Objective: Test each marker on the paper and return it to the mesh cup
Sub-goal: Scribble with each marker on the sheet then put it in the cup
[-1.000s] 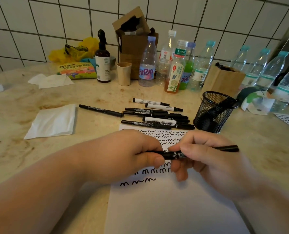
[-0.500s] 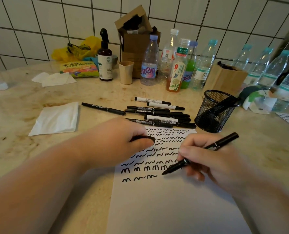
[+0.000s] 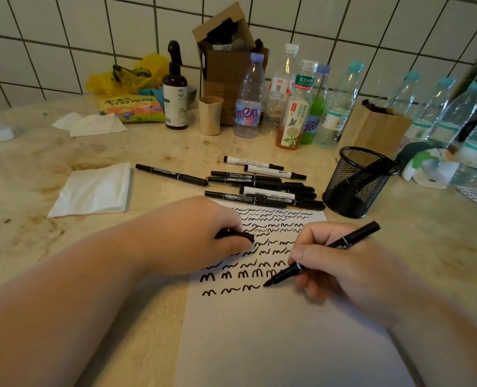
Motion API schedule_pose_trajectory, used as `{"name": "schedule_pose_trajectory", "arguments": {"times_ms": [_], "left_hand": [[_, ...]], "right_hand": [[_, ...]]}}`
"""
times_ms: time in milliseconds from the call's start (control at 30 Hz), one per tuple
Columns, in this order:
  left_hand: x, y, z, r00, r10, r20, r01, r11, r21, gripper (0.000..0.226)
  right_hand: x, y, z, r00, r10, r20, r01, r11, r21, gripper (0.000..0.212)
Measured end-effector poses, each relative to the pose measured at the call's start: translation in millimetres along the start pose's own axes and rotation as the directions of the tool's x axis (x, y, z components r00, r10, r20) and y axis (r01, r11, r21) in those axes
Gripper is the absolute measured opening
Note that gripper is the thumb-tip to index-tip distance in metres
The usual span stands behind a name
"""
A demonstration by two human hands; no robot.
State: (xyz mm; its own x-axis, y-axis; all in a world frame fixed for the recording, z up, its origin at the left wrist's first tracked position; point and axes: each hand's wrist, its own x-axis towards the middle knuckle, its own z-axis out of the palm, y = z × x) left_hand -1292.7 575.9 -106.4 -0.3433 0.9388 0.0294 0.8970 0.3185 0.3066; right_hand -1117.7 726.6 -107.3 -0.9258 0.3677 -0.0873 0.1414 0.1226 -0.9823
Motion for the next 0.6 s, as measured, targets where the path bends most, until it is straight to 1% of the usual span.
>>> {"name": "schedule_pose_trajectory", "arguments": {"times_ms": [100, 200, 333, 400, 467, 600], "left_hand": [[0.0, 0.4, -0.5, 1.000, 0.003, 0.005, -0.003, 1.000, 0.002, 0.032], [0.2, 0.4, -0.7, 1.000, 0.000, 0.005, 0.000, 1.000, -0.002, 0.032], [-0.7, 0.9, -1.0, 1.000, 0.001, 0.002, -0.001, 1.000, -0.010, 0.029], [-0.9, 0.9, -1.0, 1.000, -0.001, 0.003, 0.002, 1.000, -0.006, 0.029], [-1.1, 0.7, -0.9, 1.000, -0.005, 0.006, 0.005, 1.000, -0.008, 0.029], [-1.1, 0.3, -0.9, 1.000, -0.006, 0.005, 0.006, 1.000, -0.013, 0.029]], "right_hand": [[-0.8, -1.9, 0.3, 1.000, 0.006, 0.013, -0.006, 1.000, -0.021, 0.020], [-0.5, -1.3, 0.0, 1.000, 0.010, -0.019, -0.010, 0.999, -0.035, 0.029], [-0.6, -2.1, 0.2, 0.999, 0.004, -0.046, -0.008, 0.998, -0.069, 0.022], [-0.8, -2.2, -1.3, 0.999, 0.012, -0.042, -0.015, 0.996, -0.090, 0.028], [-0.4, -1.4, -2.3, 0.998, 0.015, -0.053, -0.020, 0.995, -0.094, 0.030], [1.2, 1.4, -3.6, 0.996, -0.001, -0.092, -0.009, 0.994, -0.111, 0.022]]}}
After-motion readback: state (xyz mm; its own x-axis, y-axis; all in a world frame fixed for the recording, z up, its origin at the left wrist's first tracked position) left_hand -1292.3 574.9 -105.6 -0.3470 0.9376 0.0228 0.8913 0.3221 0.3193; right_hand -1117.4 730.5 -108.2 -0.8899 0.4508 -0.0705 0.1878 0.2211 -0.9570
